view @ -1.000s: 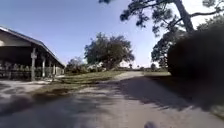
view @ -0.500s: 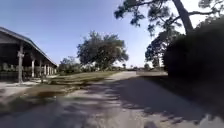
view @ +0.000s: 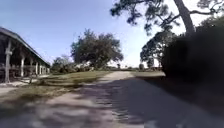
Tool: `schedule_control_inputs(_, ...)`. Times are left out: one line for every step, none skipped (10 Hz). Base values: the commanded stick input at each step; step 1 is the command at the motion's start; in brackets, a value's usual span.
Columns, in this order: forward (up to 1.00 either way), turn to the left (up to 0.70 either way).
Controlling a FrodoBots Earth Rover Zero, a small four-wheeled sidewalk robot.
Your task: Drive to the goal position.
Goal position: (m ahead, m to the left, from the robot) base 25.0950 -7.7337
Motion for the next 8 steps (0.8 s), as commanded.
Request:
schedule_control_inputs(1.0,0.0)
schedule_control_inputs(1.0,0.0)
schedule_control_inputs(1.0,0.0)
schedule_control_inputs(1.0,0.0)
schedule_control_inputs(1.0,0.0)
schedule_control_inputs(1.0,0.0)
schedule_control_inputs(1.0,0.0)
schedule_control_inputs(1.0,0.0)
